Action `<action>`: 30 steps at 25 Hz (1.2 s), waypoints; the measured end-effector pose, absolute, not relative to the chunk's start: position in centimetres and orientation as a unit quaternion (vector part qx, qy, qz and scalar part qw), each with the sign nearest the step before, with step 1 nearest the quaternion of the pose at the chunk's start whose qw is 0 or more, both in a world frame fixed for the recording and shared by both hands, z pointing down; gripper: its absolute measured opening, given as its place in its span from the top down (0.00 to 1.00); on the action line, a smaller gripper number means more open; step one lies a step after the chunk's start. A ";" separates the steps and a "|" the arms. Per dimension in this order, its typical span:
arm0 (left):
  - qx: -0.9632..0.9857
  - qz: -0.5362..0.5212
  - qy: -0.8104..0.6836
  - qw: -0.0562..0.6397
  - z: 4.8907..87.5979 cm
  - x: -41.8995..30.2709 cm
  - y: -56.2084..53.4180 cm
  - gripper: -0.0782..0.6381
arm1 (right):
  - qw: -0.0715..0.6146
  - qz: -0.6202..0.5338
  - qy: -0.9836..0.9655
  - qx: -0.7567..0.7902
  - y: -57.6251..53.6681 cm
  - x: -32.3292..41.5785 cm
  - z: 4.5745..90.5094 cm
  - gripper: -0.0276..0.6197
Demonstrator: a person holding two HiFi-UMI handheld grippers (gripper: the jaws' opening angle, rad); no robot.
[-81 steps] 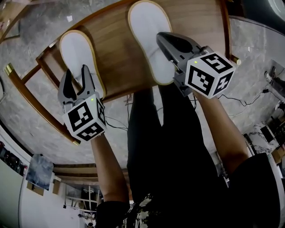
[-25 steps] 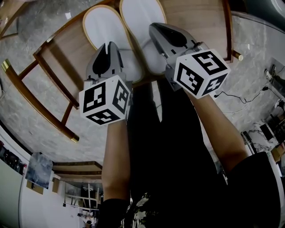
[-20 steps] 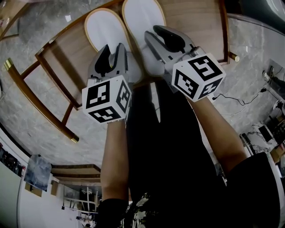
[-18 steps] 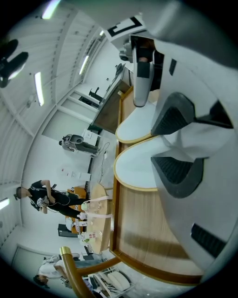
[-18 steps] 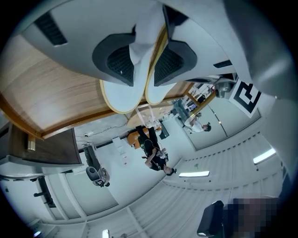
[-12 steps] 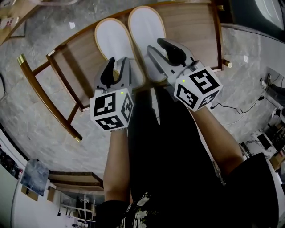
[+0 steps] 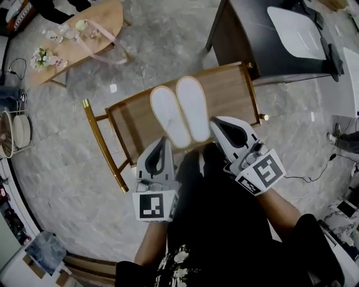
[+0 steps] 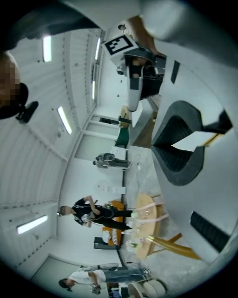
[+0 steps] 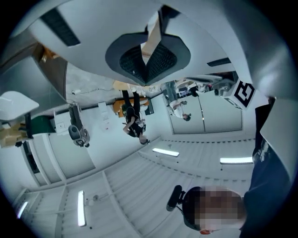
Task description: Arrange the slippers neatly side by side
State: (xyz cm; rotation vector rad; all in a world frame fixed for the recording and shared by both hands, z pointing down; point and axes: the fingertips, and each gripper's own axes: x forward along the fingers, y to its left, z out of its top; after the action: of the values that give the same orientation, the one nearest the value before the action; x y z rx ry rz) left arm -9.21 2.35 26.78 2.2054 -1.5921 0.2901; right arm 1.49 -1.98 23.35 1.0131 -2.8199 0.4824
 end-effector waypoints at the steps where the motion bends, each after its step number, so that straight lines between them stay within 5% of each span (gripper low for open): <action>1: 0.793 0.089 -0.577 0.173 23.9 -9.4 2.2 0.89 | 0.044 0.138 -0.932 0.332 -1.5 1.5 21.3 0.96; 6: 0.775 0.071 -0.628 0.021 13.7 -11.7 1.9 0.89 | 0.025 0.001 -0.933 0.360 -1.3 2.2 13.0 0.96; 12: 0.740 0.025 -0.670 -0.062 6.3 -13.7 2.3 0.89 | 0.006 -0.072 -0.916 0.395 -2.3 3.8 8.0 0.96; 30: 0.725 0.043 -0.684 -0.065 5.2 -12.0 -0.2 0.89 | -0.004 -0.067 -0.917 0.393 -4.8 5.6 6.4 0.96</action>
State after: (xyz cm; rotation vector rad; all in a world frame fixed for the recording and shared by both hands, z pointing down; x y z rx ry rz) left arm -11.99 -0.18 5.21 2.3761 -2.2433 0.1397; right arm 5.57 -4.81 6.43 1.2379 -2.8882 -0.2122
